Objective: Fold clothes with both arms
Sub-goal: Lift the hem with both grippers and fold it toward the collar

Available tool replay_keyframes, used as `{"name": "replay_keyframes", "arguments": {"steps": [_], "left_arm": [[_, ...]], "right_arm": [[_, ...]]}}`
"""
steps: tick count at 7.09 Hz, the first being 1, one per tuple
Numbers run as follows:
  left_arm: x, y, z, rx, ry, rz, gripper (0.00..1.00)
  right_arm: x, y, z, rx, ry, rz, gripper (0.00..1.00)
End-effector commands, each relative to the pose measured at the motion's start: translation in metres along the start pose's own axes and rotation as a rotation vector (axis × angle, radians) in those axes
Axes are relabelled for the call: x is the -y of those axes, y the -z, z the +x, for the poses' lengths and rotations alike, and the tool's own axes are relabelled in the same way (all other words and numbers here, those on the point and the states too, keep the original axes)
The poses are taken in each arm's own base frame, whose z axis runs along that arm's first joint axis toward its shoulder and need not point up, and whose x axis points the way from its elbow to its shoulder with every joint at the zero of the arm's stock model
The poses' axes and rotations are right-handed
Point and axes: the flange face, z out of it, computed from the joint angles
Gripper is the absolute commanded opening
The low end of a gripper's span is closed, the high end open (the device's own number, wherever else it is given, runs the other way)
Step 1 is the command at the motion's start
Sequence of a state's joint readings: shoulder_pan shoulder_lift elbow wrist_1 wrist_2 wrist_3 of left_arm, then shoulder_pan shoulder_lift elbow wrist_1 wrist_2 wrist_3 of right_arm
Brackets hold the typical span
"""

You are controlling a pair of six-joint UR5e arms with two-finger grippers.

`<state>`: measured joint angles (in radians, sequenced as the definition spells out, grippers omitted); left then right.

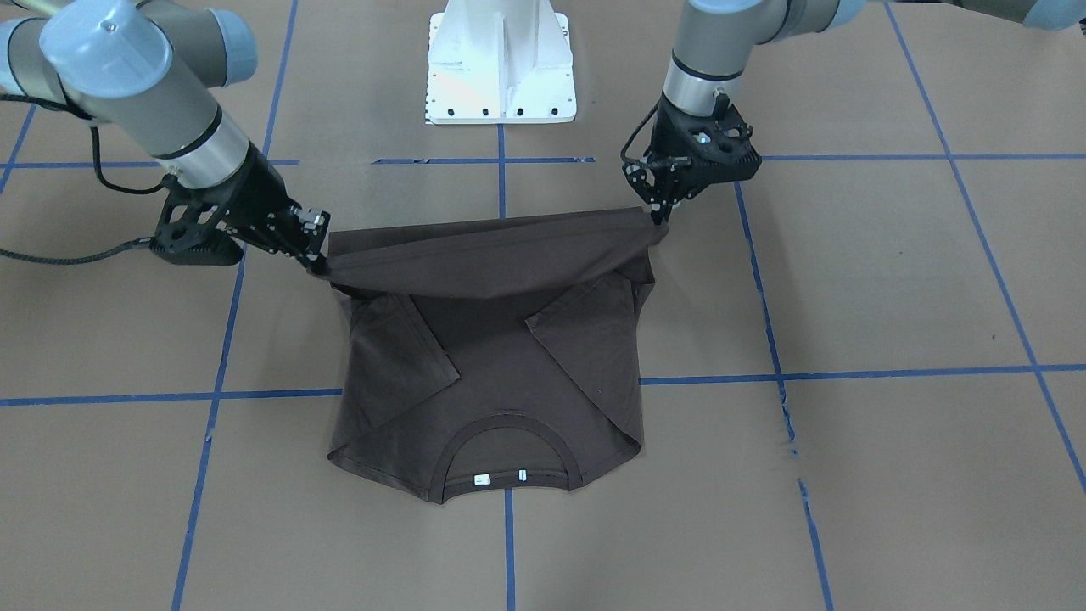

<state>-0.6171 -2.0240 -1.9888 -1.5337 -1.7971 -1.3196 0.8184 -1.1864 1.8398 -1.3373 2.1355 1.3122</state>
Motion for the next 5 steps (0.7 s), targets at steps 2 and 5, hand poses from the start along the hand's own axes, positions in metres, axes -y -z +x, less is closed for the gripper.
{"name": "replay_keyframes", "arguments": {"steps": [2,5], "left_arm": [[0.077,-0.065,-0.007,-0.025,0.017,0.078,0.00],[0.100,-0.080,0.014,-0.045,0.022,0.098,0.00]], "right_arm": [[0.070,-0.031,0.005,-0.044,-0.059,0.035,0.00],[0.108,-0.046,-0.017,-0.018,-0.056,0.063,0.00]]}}
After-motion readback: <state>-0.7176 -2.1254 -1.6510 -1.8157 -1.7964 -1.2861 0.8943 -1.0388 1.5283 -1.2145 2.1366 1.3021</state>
